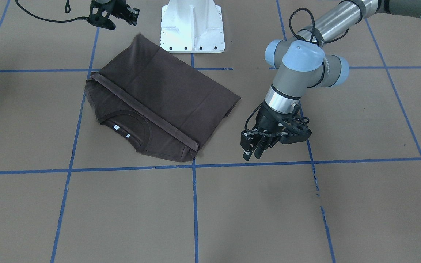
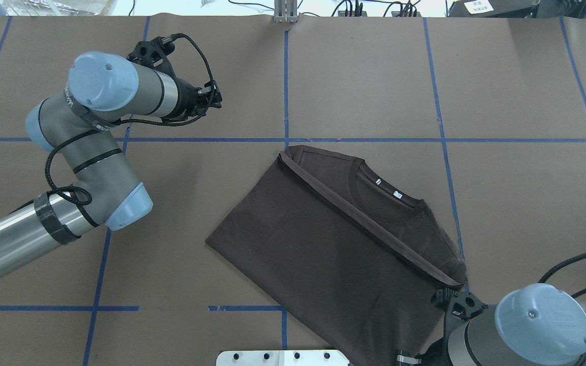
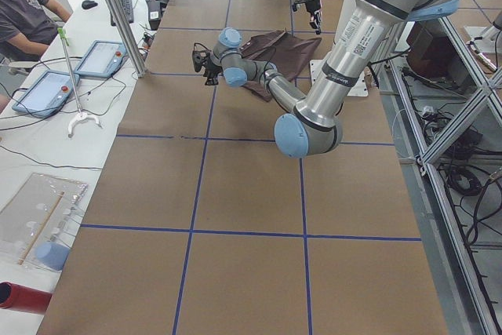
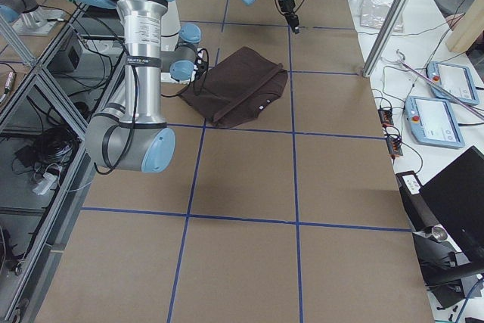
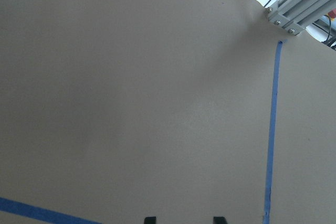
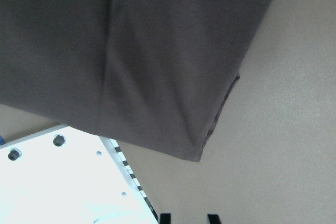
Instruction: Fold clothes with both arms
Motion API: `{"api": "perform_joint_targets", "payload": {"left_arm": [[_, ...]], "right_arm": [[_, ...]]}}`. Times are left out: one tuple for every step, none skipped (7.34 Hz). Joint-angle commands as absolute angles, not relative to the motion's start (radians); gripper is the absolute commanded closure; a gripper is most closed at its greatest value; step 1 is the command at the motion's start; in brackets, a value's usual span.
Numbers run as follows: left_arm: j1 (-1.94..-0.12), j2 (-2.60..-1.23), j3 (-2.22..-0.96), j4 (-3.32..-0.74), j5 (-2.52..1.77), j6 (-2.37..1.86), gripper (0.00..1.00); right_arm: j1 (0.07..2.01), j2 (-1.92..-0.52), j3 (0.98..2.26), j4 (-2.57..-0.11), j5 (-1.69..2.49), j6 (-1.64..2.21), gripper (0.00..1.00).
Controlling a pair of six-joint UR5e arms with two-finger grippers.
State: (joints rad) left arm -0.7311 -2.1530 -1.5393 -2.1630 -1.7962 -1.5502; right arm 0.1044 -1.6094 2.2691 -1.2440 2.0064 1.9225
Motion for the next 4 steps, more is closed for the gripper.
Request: {"api": "perform_joint_targets", "payload": {"left_arm": [[-0.726,-2.085,-1.667,-2.157,-1.876,-1.650,0.51],[-0.663,-2.001,-1.769,-2.157,-1.873,-1.707,0.47],[-0.593,-1.943,-1.834,-2.157,-1.864,-1.783,0.46],[-0.518,-1.919,-1.847,-2.157,-1.823,-1.854,0.46]], "right_arm": [[0.170,-1.603,2.276,-1.244,2.009,1.927,0.00],[0.252,-1.597,2.283,-1.244,2.010,1.927,0.00],[0.335,-1.577,2.270,-1.244,2.008,1.925,0.00],[0.439,-1.534,2.244,-1.244,2.008,1.916,0.00]]}}
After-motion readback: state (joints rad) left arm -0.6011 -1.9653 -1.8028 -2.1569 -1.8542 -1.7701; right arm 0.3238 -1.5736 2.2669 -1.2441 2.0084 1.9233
